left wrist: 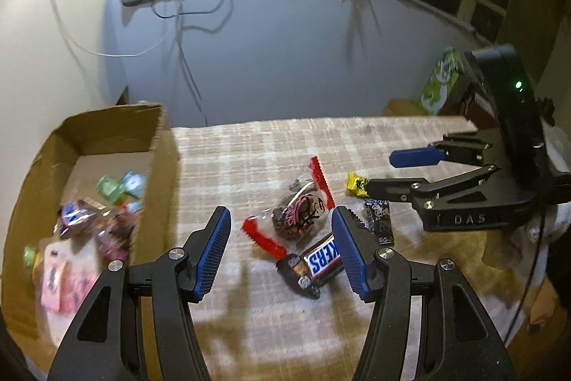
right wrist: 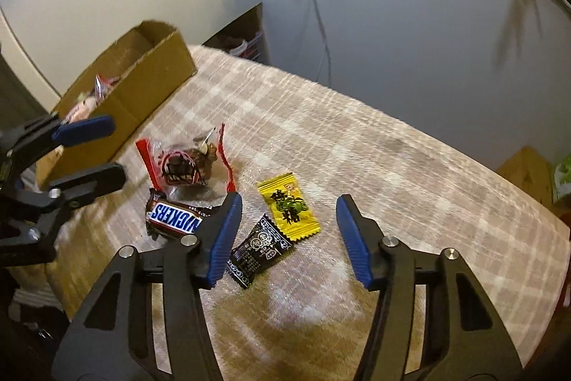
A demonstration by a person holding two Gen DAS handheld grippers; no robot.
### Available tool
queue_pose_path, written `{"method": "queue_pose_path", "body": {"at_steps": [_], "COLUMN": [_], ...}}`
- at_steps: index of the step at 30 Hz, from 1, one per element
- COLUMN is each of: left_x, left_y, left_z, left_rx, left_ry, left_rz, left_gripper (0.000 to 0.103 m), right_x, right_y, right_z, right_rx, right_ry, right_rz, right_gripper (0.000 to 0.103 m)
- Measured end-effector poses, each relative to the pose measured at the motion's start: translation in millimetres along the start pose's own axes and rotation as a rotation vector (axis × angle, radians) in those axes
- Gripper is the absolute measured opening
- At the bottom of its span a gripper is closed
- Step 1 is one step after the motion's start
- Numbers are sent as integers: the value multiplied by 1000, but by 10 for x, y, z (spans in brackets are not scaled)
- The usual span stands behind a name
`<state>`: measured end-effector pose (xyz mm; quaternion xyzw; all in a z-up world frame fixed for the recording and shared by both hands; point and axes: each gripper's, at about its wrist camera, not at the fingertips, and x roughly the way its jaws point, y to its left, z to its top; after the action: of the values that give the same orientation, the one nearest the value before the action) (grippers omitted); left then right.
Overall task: Organize snacks
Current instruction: 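Grasp the red-wrapped candy bag with the left tool while the right tool grasps the yellow candy packet, then carry both candies over the box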
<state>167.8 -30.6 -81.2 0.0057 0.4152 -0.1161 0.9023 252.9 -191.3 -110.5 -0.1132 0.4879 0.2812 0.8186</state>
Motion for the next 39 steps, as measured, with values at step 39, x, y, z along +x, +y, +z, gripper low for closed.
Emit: {"method": "queue_pose_path", "body": {"at_steps": [39], "left_x": [437], "left_y": [77], "left_z": [79], "left_rx": [-25], "left_ry": [22], "left_rz": [50], "left_gripper": [35], "right_x": [144], "right_y": [-39], "right_z": [48], "right_rx": [-55], "right_ry": [6], "right_rz": [-14], "right_gripper": [25]}}
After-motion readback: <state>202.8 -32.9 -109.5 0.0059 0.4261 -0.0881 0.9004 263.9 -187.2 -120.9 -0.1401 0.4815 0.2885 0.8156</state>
